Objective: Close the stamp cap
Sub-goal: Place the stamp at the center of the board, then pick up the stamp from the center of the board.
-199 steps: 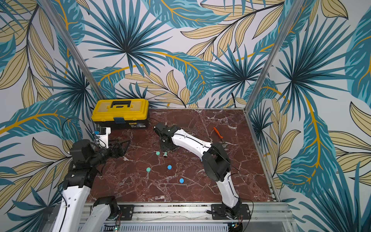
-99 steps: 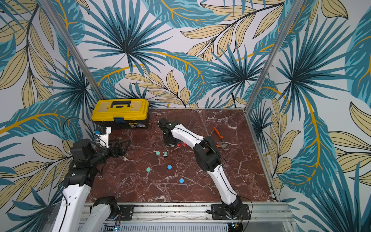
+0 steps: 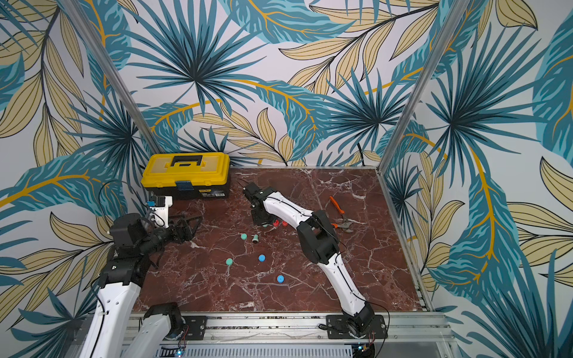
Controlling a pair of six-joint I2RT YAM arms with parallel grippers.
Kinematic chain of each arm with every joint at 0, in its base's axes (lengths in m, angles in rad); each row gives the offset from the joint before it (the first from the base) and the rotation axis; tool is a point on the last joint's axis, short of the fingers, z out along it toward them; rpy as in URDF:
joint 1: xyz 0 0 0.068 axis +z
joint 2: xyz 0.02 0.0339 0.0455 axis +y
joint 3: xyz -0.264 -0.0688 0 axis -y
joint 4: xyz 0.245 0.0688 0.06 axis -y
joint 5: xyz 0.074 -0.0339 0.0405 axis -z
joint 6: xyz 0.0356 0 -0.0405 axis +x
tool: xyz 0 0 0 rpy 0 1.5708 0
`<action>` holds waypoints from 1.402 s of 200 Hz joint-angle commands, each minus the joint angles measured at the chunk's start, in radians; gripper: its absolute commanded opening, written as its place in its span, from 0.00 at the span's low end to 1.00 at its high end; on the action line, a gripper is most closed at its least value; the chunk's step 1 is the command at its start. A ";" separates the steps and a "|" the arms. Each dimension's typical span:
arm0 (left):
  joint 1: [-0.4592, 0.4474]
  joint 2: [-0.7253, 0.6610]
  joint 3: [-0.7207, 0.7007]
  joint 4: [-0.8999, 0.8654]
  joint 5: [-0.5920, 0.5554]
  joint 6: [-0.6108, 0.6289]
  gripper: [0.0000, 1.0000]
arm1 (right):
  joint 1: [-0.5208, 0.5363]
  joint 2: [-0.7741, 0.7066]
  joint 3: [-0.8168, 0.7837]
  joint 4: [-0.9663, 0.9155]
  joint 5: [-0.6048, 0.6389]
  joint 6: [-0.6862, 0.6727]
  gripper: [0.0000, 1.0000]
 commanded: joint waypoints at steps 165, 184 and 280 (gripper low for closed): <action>0.023 -0.014 -0.003 0.020 0.010 0.001 0.85 | -0.056 -0.529 -0.475 -0.048 0.087 -0.002 0.36; 0.023 -0.013 -0.003 0.020 0.011 -0.001 0.85 | -0.090 -0.584 -0.581 -0.034 0.078 -0.017 0.36; 0.027 -0.004 -0.003 0.020 0.009 -0.001 0.85 | -0.213 -0.538 -0.802 -0.003 0.015 -0.086 0.40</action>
